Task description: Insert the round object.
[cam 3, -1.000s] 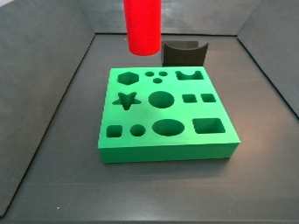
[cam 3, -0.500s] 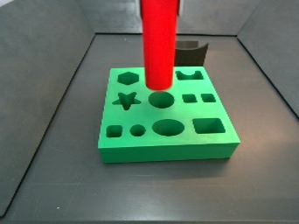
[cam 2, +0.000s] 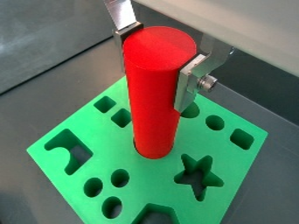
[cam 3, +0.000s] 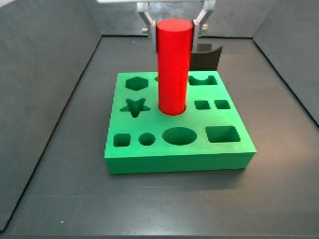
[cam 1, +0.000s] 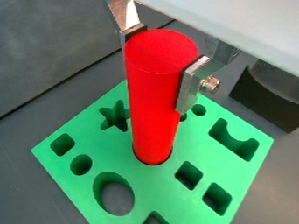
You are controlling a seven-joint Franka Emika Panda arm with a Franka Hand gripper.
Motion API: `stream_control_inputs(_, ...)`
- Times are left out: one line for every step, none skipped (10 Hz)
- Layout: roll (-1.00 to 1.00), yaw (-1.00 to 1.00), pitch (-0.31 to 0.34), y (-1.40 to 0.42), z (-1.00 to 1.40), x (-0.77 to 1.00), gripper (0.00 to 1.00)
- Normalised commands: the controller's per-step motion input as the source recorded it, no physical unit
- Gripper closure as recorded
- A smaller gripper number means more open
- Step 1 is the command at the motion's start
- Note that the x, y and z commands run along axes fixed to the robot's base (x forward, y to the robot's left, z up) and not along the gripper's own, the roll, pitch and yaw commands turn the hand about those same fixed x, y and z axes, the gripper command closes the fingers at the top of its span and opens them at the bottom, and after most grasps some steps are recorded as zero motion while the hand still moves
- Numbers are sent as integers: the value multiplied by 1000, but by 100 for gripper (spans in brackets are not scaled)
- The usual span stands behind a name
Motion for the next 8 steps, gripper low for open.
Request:
stream_control_inputs(83, 0, 0, -89, -411, 0, 100)
stream_control_inputs(230, 0, 0, -26, -763, 149, 100)
stream_control_inputs(227, 0, 7, 0, -586, 163, 100)
stream_control_inputs(164, -17, 41, 0, -449, 117, 100)
stream_control_inputs(109, -43, 41, 31, -380, 74, 100)
stream_control_inputs(63, -51, 43, 46, -280, 43, 100)
stream_control_inputs(0, -49, 0, 11, -3, 0, 100)
stream_control_inputs(0, 0, 0, 0, 0, 0, 100)
